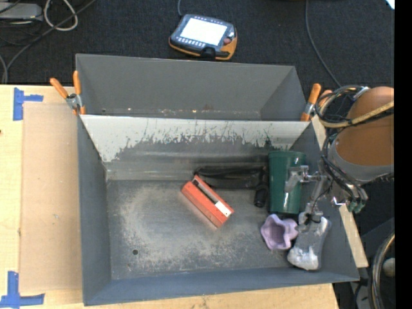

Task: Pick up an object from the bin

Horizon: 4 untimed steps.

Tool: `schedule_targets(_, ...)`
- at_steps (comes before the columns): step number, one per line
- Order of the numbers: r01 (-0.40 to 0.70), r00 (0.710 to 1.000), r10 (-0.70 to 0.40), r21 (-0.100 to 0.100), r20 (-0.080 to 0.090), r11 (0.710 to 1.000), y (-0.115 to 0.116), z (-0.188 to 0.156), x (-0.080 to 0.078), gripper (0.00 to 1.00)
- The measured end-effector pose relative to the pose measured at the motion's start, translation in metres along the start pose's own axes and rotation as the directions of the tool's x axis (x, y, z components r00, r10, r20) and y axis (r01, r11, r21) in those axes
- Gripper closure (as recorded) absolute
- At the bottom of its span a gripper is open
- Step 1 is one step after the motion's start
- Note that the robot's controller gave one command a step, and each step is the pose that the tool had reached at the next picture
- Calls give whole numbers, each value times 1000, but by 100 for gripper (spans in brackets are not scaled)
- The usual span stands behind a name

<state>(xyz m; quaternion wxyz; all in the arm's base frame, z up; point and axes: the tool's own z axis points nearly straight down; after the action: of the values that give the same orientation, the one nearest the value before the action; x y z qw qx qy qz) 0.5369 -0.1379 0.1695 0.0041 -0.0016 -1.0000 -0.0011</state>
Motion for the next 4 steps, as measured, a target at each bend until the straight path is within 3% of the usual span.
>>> schedule_targets(1, 5, 1000, -5, 2, 7, 1000, 1, -4, -2, 0)
schedule_targets(2, 203, 979, -203, -22, 15, 979, 0, 93, 2, 0)
schedule_targets(3, 199, 980, -199, -11, 8, 980, -6, 96, 5, 0)
schedule_targets(4, 206, 979, -206, -15, 8, 978, -2, 96, 5, 0)
